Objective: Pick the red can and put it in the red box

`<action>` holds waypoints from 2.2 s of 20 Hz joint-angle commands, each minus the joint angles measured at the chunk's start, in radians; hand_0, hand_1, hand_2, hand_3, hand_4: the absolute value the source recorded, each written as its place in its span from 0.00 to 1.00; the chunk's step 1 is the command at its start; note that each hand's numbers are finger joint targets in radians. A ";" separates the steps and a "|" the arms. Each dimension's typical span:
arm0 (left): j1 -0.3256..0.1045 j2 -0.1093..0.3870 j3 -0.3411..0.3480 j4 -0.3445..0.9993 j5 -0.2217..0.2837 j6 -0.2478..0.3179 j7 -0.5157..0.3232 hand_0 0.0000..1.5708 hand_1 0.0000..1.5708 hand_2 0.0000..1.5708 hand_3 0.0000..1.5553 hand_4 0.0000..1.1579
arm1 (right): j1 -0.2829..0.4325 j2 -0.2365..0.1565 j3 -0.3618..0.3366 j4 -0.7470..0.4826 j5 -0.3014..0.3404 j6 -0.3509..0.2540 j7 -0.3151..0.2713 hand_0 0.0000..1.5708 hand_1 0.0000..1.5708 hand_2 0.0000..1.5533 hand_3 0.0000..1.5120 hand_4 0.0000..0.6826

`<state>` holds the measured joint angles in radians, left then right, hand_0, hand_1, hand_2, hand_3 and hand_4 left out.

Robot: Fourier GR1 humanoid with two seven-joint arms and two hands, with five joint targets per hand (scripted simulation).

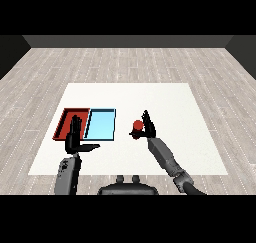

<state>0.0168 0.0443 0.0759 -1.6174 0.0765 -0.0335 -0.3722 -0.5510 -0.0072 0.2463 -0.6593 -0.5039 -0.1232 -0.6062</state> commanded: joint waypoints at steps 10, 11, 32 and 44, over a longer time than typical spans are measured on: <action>0.035 0.025 0.029 -0.009 0.055 -0.054 -0.005 0.00 0.00 0.00 0.00 0.00 | -0.060 0.007 0.066 0.082 -0.100 -0.027 0.009 0.00 0.00 0.00 0.00 0.00; -0.003 0.024 0.018 0.010 0.028 -0.036 0.009 0.00 0.00 0.00 0.00 0.00 | -0.117 0.007 0.115 0.136 -0.181 -0.071 -0.047 0.00 0.00 0.23 0.08 0.00; 0.009 -0.006 -0.046 0.045 -0.023 -0.037 -0.035 0.00 0.00 0.00 0.00 0.00 | -0.044 -0.006 0.078 -0.124 0.094 -0.225 0.067 0.92 0.92 0.93 0.93 0.96; -0.119 -0.044 -0.257 0.048 -0.068 0.108 0.132 0.00 0.00 0.00 0.00 0.00 | 0.011 -0.016 0.078 -0.381 0.180 -0.287 0.181 0.91 0.91 0.93 0.94 0.95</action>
<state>-0.0657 0.0123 -0.0795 -1.5542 0.0128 0.0047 -0.3064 -0.5366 -0.0167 0.3451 -1.0024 -0.3439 -0.4137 -0.4506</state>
